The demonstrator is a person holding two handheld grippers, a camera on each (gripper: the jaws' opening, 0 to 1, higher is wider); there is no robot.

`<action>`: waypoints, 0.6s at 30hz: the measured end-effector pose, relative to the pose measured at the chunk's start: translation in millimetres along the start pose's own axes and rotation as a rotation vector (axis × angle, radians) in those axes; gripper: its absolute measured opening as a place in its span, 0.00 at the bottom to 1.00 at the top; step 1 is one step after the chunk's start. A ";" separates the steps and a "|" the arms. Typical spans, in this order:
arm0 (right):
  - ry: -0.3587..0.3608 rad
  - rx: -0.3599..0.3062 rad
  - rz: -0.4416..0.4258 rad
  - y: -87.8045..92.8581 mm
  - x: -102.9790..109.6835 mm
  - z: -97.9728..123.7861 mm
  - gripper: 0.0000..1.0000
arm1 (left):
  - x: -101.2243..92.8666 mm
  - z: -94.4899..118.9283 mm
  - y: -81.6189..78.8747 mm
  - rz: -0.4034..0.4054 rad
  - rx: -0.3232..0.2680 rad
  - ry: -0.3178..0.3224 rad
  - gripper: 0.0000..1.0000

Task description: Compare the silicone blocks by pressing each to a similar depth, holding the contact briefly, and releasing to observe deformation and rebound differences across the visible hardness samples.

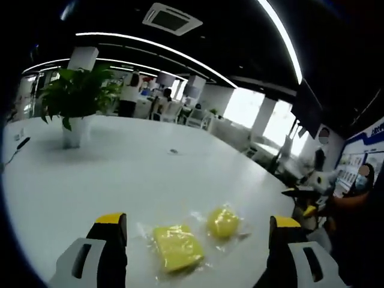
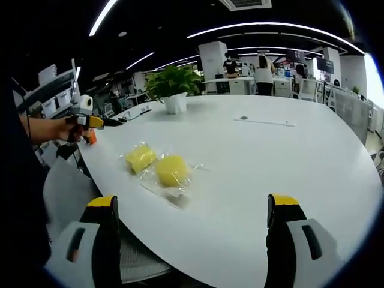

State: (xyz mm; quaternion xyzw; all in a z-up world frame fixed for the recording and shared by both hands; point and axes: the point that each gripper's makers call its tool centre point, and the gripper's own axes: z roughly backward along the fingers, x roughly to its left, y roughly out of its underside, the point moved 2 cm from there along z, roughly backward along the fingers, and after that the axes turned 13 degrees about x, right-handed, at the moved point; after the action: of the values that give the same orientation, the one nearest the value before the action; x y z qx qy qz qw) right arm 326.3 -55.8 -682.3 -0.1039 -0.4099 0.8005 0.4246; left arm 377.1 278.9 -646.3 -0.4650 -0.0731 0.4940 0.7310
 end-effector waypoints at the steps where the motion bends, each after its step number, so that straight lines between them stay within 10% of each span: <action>1: 0.000 -0.001 0.000 0.0 -0.2 0.1 0.97 | -1.0 -1.6 -0.7 -0.004 0.004 0.002 1.00; 18: -0.002 0.024 0.028 -0.5 -0.3 2.1 0.97 | -0.5 -47.0 -4.6 -0.003 0.080 0.018 1.00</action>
State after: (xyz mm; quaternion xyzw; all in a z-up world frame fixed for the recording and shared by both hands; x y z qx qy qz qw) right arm 325.7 -57.0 -680.7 -0.1038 -0.3993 0.8114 0.4140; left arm 406.5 249.6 -668.8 -0.4397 -0.0475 0.4915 0.7503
